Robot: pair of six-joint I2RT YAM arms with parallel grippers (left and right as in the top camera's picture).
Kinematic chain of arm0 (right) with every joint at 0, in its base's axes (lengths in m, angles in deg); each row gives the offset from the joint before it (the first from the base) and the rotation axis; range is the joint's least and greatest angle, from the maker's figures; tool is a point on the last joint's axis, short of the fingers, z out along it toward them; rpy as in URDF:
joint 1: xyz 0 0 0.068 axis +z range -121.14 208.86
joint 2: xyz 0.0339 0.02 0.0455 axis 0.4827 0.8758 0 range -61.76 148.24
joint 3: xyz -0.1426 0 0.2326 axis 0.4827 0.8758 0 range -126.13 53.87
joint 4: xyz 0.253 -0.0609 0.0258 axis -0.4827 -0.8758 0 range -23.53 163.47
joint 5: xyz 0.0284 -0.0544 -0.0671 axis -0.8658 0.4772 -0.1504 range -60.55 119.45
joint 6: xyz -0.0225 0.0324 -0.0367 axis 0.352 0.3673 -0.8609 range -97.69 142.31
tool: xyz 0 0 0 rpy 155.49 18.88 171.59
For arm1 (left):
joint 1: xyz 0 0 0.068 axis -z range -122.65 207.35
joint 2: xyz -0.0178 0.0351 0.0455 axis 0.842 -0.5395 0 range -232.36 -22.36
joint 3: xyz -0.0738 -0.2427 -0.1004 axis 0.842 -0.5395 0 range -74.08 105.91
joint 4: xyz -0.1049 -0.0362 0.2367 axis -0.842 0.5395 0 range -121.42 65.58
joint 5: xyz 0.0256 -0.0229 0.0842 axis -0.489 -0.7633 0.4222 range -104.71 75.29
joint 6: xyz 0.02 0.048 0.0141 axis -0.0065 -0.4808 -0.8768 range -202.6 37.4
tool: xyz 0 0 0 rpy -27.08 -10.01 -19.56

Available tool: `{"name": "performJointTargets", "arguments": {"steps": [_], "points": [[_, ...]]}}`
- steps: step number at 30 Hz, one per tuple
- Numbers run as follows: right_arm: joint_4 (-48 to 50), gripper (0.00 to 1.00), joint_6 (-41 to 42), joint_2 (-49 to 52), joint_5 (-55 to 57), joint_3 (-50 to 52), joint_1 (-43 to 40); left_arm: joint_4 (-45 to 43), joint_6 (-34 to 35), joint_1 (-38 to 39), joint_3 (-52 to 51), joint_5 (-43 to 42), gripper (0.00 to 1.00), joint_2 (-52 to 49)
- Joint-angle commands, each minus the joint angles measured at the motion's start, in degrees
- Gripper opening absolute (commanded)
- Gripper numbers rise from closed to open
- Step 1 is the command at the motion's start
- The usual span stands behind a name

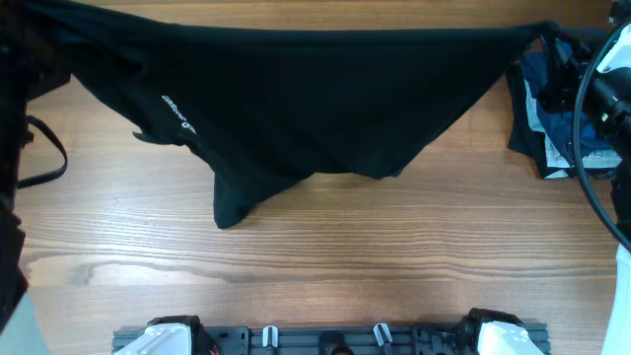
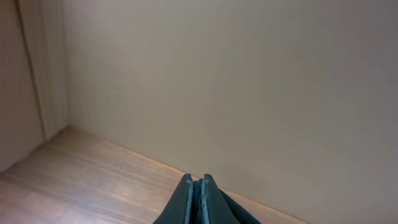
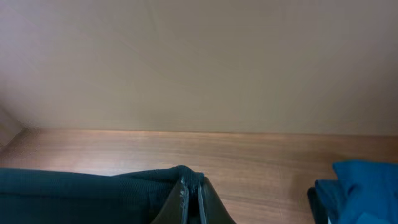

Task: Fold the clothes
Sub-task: 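Lift the shirt with both grippers and stretch it apart horizontally, then lower the stretched shirt onto the table with both grippers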

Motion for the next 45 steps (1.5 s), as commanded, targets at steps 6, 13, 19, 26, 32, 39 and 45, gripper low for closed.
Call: {"name": "performJointTargets", "arguments": {"steps": [6, 13, 19, 26, 32, 39, 45], "points": [[1.1, 0.04, -3.5, -1.2, 1.4, -1.5, -0.9, -0.7, -1.2, 0.0, 0.8, -1.7, 0.04, 3.9], [4.9, 0.04, -7.3, 6.1, -3.4, -1.5, -0.9, -0.9, -1.2, 0.0, 0.8, -3.7, 0.04, -6.4], [15.7, 0.04, -7.4, 15.3, -3.6, -1.5, -0.8, -8.7, -1.4, 0.0, 0.8, -5.0, 0.04, -19.2], [43.1, 0.04, -5.9, 25.6, -2.4, -1.5, 1.4, -35.1, -2.5, 0.0, 0.8, -5.9, 0.04, -29.4], [53.9, 0.04, -3.8, 26.8, -1.4, -1.5, 1.6, -45.3, -2.7, 0.7, 0.8, -11.6, 0.04, -28.1], [50.0, 0.04, -4.0, 32.0, -4.5, -1.4, 3.2, -38.4, -2.8, 1.9, 0.8, -13.9, 0.04, -29.5], [45.6, 0.04, -5.3, 39.0, -4.9, -1.4, 5.3, -24.4, -6.0, 1.7, 0.7, -13.9, 0.04, -34.4]]}}
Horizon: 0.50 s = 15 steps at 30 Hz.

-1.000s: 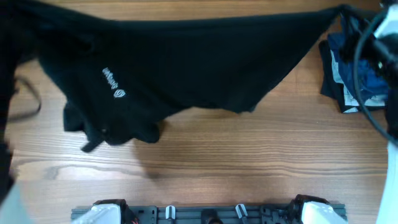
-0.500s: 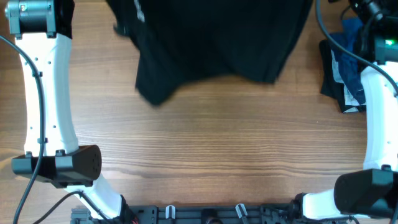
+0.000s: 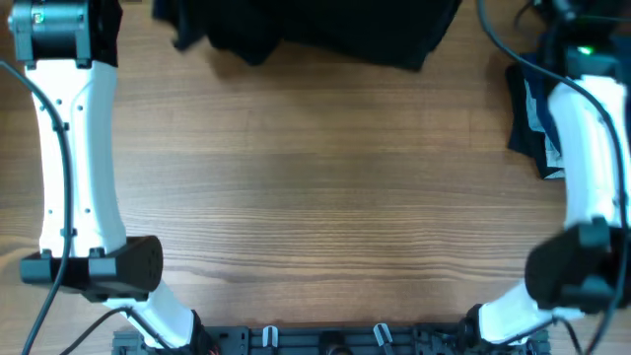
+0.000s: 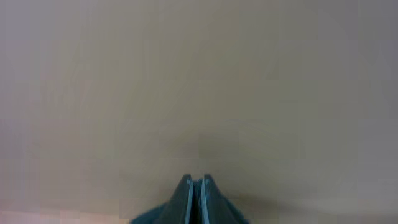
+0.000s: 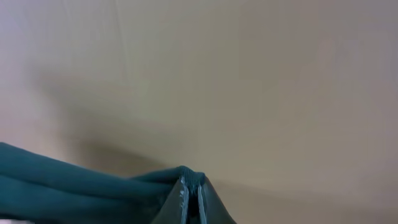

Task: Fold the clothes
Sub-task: 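Lower the stretched shirt onto the table with both grippers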

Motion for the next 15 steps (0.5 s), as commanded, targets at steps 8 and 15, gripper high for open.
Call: {"name": "performJointTargets", "arguments": {"steps": [8, 15], "points": [[-7.8, 0.05, -1.0, 6.4, -2.2, -0.7, 1.5, 18.1, -2.8, -1.0, 0.9, -0.7, 0.04, -10.4], [-22.8, 0.04, -1.6, 3.6, -5.8, -0.7, 1.4, 26.7, -2.7, -1.0, 0.9, -0.7, 0.04, -9.7]]}}
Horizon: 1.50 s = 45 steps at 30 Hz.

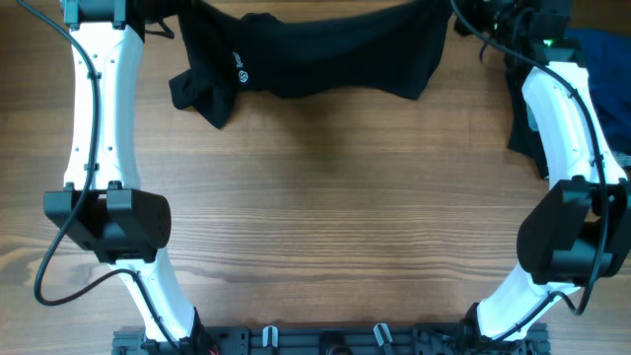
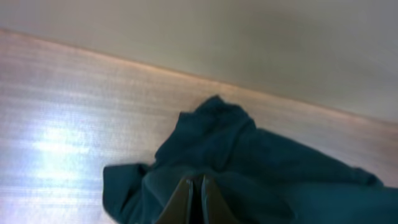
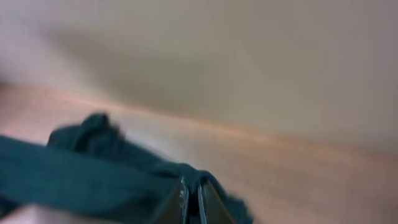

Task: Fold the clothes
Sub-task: 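Lower the stretched shirt onto the table with both grippers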

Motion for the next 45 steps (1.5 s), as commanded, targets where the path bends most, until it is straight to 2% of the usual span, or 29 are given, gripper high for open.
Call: {"name": "performJointTargets", "arguments": {"steps": [1, 8, 13, 20, 31, 40, 45], "points": [[-7.4, 0.04, -1.0, -4.0, -4.3, -0.7, -0.3, 5.0, -1.2, -0.2, 0.8, -0.7, 0.04, 2.3], [-24.2, 0.04, -1.3, -12.6, -3.6, -0.7, -1.7, 17.7, -1.1, 0.5, 0.8, -0.7, 0.04, 3.2], [-36.3, 0.04, -1.3, -18.1, -3.2, -0.7, -3.1, 27.7, -1.1, 0.6, 0.8, -3.9, 0.04, 4.0], [-50.3, 0.04, -2.4, -19.3, 0.9, -0.2, -3.1, 37.8, -1.1, 1.6, 0.8, -3.9, 0.04, 4.0], [-62.2, 0.04, -3.0, -19.3, 6.2, 1.0, -3.8, 38.9, -1.1, 6.8, -2.2, -2.4, 0.04, 4.2], [-69.6, 0.04, -2.7, -19.4, 9.5, 1.4, -4.0, 38.8, 3.0, 6.4, -18.0, 2.0, 0.04, 9.2], [-72.8, 0.04, -2.7, -19.9, 10.2, 1.6, -5.4, 38.8, 5.7, 6.0, -23.4, 4.2, 0.04, 13.9]]}}
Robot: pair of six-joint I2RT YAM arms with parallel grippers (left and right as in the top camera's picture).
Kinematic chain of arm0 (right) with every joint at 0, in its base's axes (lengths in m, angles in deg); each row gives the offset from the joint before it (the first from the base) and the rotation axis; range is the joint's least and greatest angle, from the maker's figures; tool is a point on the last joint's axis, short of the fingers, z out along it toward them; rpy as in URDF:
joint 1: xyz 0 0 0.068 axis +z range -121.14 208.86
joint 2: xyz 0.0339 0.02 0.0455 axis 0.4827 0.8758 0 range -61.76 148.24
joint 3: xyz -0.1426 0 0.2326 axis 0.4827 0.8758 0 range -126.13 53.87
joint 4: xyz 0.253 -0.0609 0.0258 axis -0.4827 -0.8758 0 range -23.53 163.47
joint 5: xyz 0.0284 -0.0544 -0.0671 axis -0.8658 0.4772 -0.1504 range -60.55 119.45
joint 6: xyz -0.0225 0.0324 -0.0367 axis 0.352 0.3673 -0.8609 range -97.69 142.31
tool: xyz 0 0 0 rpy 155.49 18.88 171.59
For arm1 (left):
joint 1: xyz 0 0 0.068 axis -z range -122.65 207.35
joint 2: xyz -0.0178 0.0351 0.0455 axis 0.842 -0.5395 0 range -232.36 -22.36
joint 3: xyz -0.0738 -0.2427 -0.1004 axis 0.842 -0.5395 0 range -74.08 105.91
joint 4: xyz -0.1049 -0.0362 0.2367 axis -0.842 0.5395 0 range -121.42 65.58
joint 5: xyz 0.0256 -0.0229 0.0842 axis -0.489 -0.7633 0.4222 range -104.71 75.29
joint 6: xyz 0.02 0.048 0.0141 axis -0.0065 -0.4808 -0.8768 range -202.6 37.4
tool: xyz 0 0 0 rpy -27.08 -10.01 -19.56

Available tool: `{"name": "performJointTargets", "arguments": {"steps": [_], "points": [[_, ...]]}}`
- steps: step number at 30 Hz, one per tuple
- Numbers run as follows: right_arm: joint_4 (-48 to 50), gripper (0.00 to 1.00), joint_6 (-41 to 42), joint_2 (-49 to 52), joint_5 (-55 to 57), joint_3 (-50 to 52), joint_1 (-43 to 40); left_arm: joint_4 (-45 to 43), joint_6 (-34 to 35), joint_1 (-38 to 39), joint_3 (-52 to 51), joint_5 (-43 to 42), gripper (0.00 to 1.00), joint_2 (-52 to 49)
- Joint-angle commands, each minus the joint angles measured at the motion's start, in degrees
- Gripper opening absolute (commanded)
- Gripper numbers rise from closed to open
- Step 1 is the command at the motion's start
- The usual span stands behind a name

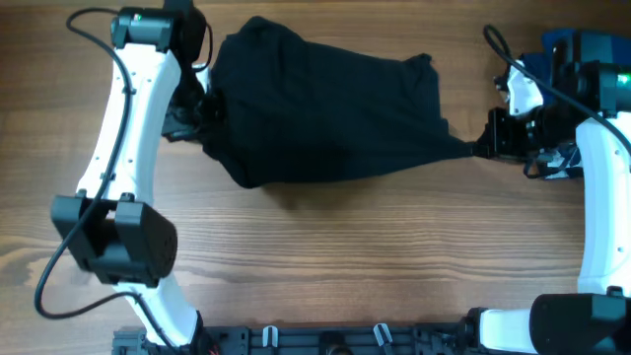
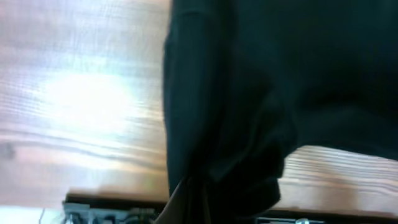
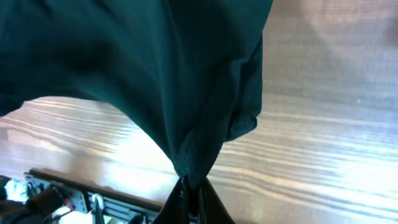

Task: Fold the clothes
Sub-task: 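Lower the stretched shirt onto the table with both grippers, then release the shirt and pull both grippers back from its edges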

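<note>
A black garment (image 1: 325,108) lies spread across the back half of the wooden table (image 1: 325,256), bunched at both ends. My left gripper (image 1: 204,106) is shut on its left end, where the cloth folds into a thick lump. My right gripper (image 1: 485,146) is shut on a corner pulled to a point at the right. In the left wrist view the dark cloth (image 2: 249,93) fills the frame above the left gripper (image 2: 194,208). The right wrist view shows the cloth (image 3: 155,62) hanging in a pinched fold from the right gripper (image 3: 191,199).
A pile of blue and dark clothes (image 1: 577,49) sits at the back right, close behind my right arm. A dark rail with the arm mounts (image 1: 325,340) runs along the table's front edge.
The garment was stretched along the far edge between both grippers. Now it lies lower and nearer on the table. Both grippers have come forward, still shut on it, with the right one further right.
At first the garment hung stretched wide between both shut grippers, sagging in a triangle close under the overhead camera. It was then at the table's far edge, hanging narrower. Now it lies laid out on the table with both ends still held.
</note>
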Motion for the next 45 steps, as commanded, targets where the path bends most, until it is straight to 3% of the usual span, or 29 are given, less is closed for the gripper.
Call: {"name": "performJointTargets", "arguments": {"steps": [1, 17, 23, 31, 45], "points": [[-1.6, 0.04, -0.5, -0.6, 2.7, 0.9, -1.6, 0.2, 3.0, -0.6, -3.8, 2.6, 0.04, 6.7], [5.9, 0.04, 1.5, -4.3, 3.4, 23.6, -5.2, -6.2, 3.8, -0.6, -15.5, 5.6, 0.04, 7.9], [10.6, 0.04, 4.2, -4.3, 3.4, 25.6, -5.2, -10.0, 3.8, -0.6, -16.1, 5.6, 0.04, 7.9], [22.7, 0.04, 8.8, -4.3, 3.4, 25.7, -5.2, -21.7, 4.4, -0.6, -16.2, 5.4, 0.04, 7.9], [35.6, 0.04, 10.4, -2.7, 3.4, 26.4, -5.2, -30.3, 5.3, -0.6, -16.2, 5.4, 0.04, 6.8]]}}
